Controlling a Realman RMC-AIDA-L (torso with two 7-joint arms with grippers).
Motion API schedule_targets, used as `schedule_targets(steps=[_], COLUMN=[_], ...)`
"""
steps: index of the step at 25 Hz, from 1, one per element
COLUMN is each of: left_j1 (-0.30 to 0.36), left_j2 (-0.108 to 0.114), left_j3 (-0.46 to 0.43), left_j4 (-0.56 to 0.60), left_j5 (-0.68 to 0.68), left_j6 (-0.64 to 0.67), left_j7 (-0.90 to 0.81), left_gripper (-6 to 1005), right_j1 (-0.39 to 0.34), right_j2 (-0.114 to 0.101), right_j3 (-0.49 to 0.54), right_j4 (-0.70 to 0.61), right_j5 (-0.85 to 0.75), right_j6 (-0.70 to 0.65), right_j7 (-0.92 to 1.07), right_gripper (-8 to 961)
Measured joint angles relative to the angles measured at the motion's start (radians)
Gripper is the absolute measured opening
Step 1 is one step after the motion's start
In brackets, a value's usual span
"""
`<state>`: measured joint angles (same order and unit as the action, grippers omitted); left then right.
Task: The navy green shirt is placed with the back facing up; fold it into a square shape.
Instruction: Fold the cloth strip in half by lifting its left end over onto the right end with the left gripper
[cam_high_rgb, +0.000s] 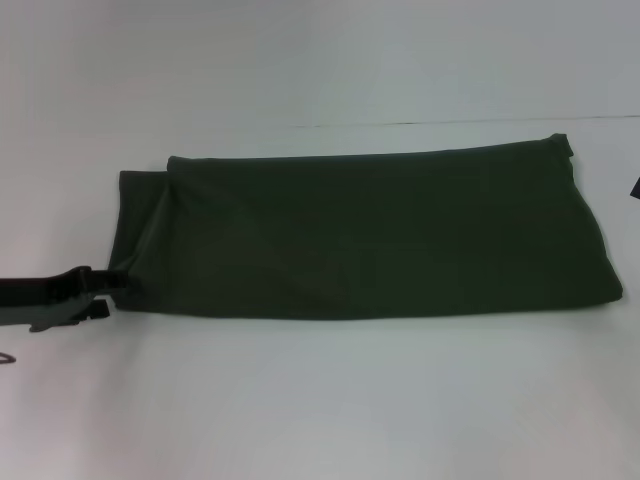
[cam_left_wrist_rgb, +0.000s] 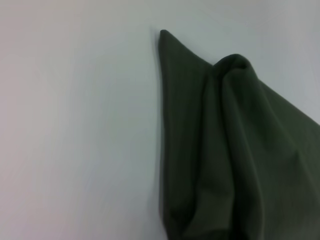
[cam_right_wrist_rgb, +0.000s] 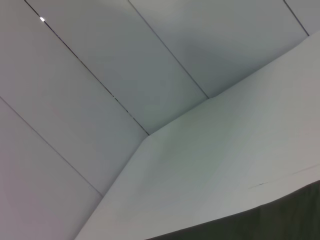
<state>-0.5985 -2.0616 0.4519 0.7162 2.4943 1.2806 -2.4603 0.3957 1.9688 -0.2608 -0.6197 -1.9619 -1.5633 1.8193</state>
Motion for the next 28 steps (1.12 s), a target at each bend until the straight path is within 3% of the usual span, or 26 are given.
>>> schedule_targets(steps=[28], left_j1=[-0.017], left_j2=[-0.007], left_j3=[0.024], left_j4=[-0.023], left_j5=[0.015], left_j6=[0.006], left_j7=[0.002], left_gripper=[681], right_j1=[-0.002], right_j2=[0.001], right_j3=[0.002], right_j4=[0.000], right_j5=[0.000], right_j6=[0.000], right_j7=[0.000], right_gripper=[911])
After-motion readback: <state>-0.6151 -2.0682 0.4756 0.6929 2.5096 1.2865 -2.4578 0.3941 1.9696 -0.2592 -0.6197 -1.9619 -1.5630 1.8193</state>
